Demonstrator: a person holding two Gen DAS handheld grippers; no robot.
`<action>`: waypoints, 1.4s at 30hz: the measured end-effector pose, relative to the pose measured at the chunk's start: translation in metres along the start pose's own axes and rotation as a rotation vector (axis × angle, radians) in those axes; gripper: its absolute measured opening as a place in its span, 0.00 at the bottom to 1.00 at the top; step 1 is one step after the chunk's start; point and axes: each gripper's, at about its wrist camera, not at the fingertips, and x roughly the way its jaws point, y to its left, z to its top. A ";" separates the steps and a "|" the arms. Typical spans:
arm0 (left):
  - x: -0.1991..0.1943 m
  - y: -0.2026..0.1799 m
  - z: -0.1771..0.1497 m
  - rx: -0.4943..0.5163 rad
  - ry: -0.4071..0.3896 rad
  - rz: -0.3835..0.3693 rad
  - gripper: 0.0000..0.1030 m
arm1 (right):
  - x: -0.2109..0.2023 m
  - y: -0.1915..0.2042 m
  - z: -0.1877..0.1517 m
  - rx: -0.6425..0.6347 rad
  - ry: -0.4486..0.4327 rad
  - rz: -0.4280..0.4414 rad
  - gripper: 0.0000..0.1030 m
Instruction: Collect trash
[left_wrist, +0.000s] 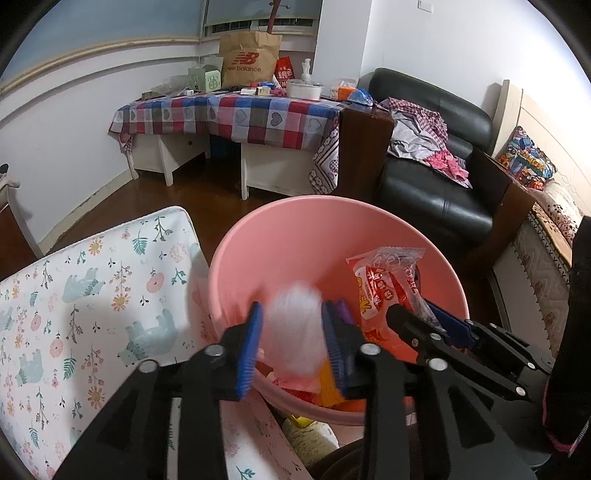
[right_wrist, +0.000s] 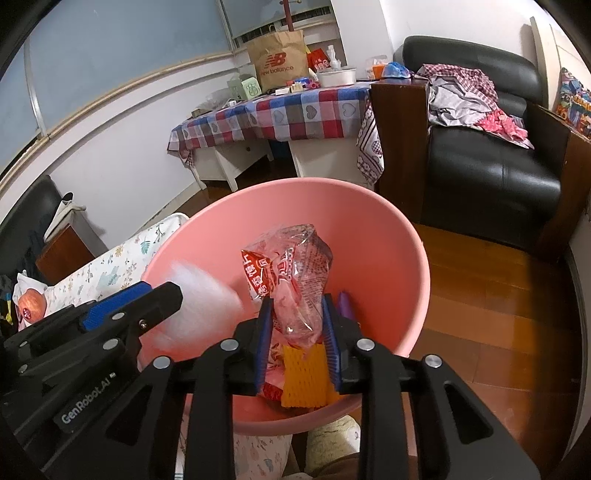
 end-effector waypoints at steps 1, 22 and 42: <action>0.000 0.000 0.000 0.000 -0.002 0.001 0.35 | 0.000 0.000 0.000 0.001 0.000 -0.001 0.27; -0.015 0.011 0.005 -0.026 -0.027 0.010 0.47 | -0.010 -0.003 0.000 0.011 -0.017 0.022 0.39; -0.063 0.012 -0.004 -0.036 -0.080 0.028 0.51 | -0.054 0.011 -0.009 -0.010 -0.058 0.063 0.40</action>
